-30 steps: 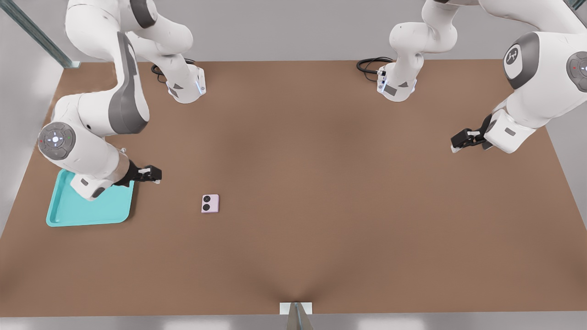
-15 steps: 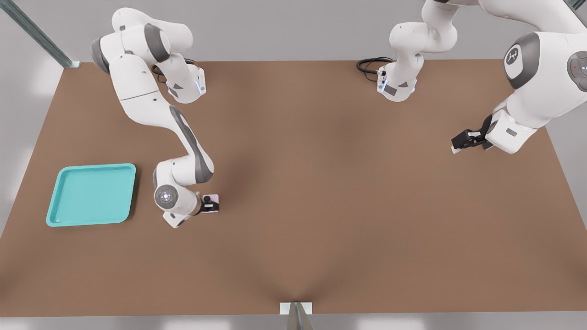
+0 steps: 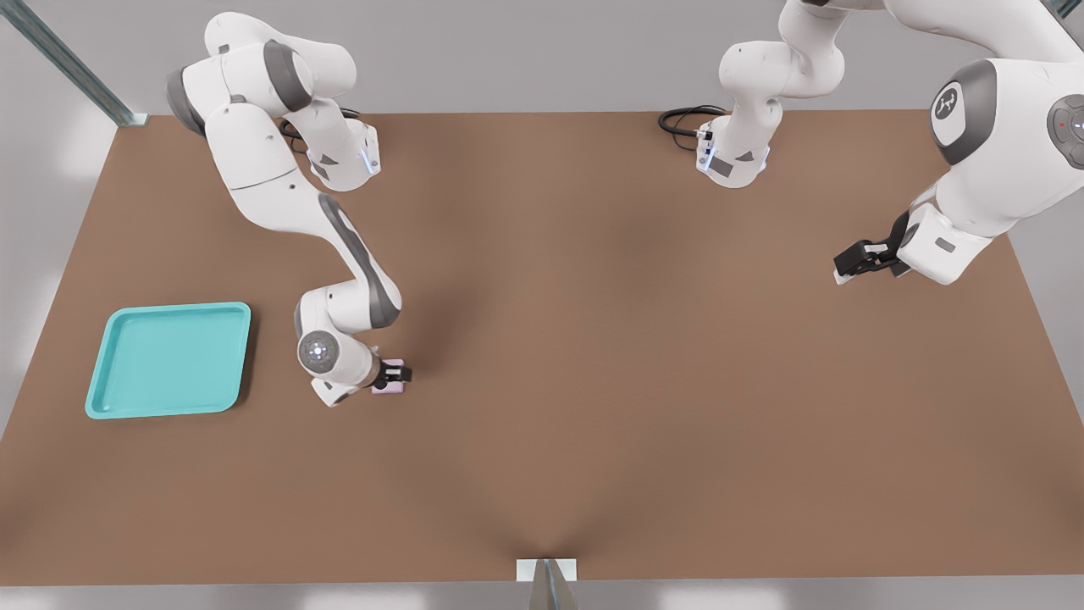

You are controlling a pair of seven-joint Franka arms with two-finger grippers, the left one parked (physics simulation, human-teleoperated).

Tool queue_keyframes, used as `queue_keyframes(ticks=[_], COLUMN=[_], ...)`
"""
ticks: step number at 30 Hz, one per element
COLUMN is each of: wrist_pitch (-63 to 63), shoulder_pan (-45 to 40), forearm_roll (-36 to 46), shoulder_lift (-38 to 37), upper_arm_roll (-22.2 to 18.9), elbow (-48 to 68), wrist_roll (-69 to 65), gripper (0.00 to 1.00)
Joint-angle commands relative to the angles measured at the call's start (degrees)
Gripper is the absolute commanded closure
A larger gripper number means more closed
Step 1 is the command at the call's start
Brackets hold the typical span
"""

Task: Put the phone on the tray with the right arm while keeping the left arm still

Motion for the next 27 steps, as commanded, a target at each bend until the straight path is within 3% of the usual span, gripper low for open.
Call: queue_keyframes(ticks=[1,17,23,27], wrist_pitch=[0.69,5.09,5.0,4.65], shoulder_pan=[-0.05,0.39,0.22,0.13], forearm_roll=[0.06,-0.12,-0.12,-0.21], shoulder_lift=[0.06,1.91,1.47,0.59], upper_arm_roll=[0.01,-0.08,-0.17,-0.61], elbow=[0.06,-1.17,-1.08,-1.08], wrist_roll=[3.78,1.06,0.71,0.27], gripper=[0.0,0.0,0.23,0.25])
